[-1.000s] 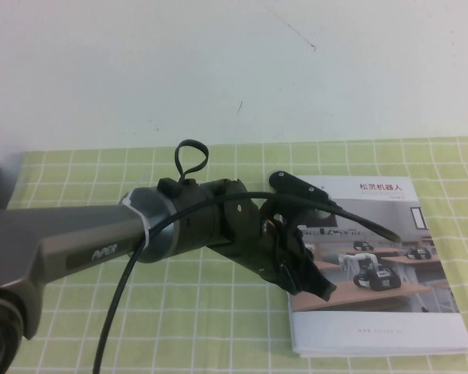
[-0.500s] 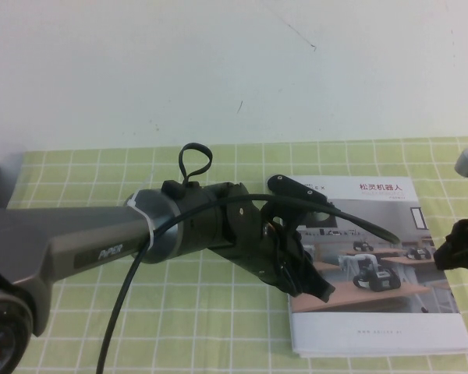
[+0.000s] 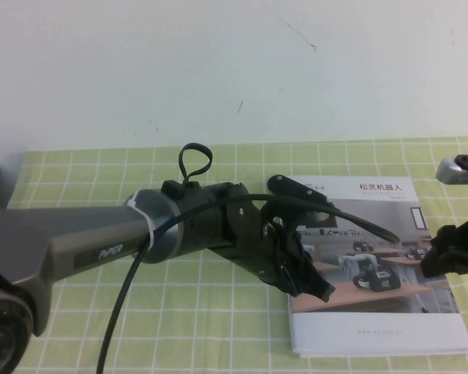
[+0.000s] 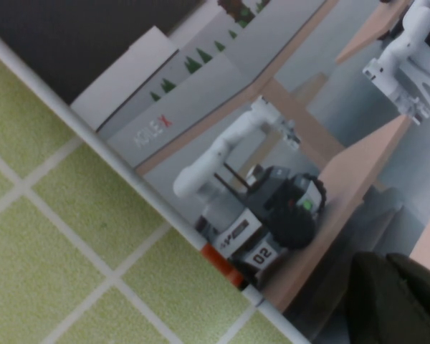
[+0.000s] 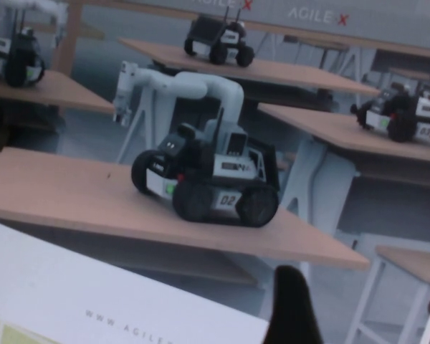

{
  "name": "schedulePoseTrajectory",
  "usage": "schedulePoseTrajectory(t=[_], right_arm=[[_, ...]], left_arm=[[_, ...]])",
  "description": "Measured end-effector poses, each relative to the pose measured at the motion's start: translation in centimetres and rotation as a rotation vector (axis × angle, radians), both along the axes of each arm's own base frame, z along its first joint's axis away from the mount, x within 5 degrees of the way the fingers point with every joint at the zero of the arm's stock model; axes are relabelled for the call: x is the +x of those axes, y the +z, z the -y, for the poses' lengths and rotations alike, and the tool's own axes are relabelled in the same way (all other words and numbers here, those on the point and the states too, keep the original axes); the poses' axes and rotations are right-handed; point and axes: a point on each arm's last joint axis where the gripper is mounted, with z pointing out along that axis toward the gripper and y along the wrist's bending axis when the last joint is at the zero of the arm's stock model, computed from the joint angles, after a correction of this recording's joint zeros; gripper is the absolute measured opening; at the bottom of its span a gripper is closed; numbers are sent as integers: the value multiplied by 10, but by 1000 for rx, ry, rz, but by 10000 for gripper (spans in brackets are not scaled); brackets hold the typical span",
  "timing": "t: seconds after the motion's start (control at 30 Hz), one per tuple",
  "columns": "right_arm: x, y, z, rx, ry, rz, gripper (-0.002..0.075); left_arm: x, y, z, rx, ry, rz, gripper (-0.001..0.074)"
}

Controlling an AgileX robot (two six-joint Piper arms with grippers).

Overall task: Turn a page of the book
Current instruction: Open the closed book

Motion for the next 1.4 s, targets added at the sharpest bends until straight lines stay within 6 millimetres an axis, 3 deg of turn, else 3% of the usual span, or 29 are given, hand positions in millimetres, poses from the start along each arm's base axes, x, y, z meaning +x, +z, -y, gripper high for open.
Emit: schedulePoseTrajectory(t=[0.47, 1.13, 1.4], right_arm=[[6, -19, 1, -10, -9, -37, 449], [11, -21, 2, -27, -33, 9, 449], [14, -43, 2, -29, -46, -64, 449]], left_arm=[[0, 0, 0, 0, 0, 0, -4], [0, 0, 0, 0, 1, -1, -4], [0, 0, 0, 0, 1, -1, -4]])
